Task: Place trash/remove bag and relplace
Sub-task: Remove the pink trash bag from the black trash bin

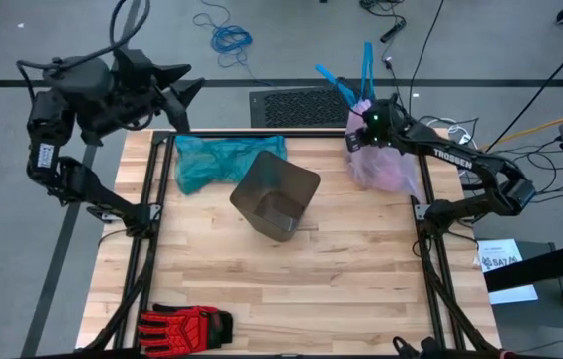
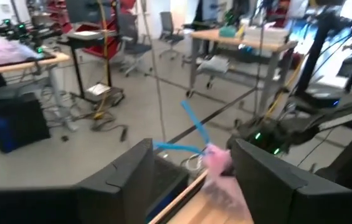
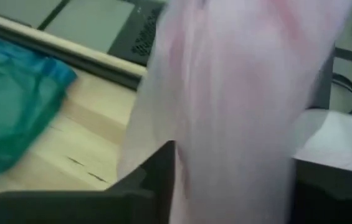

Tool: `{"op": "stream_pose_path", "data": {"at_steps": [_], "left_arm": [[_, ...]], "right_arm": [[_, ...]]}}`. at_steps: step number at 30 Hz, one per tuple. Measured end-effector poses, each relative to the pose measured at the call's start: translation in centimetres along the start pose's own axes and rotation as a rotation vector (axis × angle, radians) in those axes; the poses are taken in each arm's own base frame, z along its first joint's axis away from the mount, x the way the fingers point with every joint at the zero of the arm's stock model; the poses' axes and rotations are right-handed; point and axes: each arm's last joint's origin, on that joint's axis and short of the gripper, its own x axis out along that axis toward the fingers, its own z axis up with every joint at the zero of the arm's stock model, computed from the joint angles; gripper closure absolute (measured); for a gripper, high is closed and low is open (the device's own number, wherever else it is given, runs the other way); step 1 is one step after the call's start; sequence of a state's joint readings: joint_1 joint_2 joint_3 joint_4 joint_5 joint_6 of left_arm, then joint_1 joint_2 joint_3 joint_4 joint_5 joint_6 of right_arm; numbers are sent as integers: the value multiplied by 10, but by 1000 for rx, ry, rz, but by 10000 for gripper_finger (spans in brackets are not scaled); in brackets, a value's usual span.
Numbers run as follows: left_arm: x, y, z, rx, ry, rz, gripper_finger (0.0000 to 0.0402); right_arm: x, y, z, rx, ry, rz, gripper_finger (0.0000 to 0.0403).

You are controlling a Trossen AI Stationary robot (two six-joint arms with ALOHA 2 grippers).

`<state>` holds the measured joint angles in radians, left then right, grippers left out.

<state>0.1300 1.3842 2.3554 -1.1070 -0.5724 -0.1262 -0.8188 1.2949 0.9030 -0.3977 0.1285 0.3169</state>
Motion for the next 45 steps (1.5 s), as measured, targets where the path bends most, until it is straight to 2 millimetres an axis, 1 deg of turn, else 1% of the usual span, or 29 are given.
{"op": "stream_pose_path", "data": {"at_steps": [3,6,11,12,18,20,22,26,29,31,32,35,38,42,45], "left_arm": [[2,5,-3,29,34,38,229],[8,8,-6,89,68,65,280],[17,15,-8,185,99,111,376],[19,15,-8,194,102,118,388],[25,21,-8,171,115,72,399],[26,22,-8,148,117,59,399],[29,21,-9,142,122,56,400],[41,17,-12,82,144,63,400],[54,12,-16,27,171,72,401],[64,9,-20,22,193,81,401],[67,8,-21,18,201,93,401],[72,8,-26,30,236,144,401],[72,17,-32,56,299,213,401],[71,29,-32,31,329,204,401],[66,38,-30,12,321,188,401]], "right_arm": [[-10,4,16,19,-31,10,259],[-22,7,31,23,-57,19,228],[-44,12,56,16,-108,34,197],[-50,13,60,5,-111,34,194],[-82,16,83,-82,-126,36,191],[-92,17,87,-122,-115,51,201],[-98,18,89,-144,-94,90,222],[-100,19,73,-191,78,168,290],[-97,18,58,-273,191,126,354],[-88,14,47,-296,250,73,389],[-83,11,41,-294,276,62,394],[-63,2,22,-236,356,27,395],[-40,-4,-5,-175,428,-4,401],[-15,-10,-33,-76,436,-21,402],[-2,-16,-48,4,434,-43,402]]}}
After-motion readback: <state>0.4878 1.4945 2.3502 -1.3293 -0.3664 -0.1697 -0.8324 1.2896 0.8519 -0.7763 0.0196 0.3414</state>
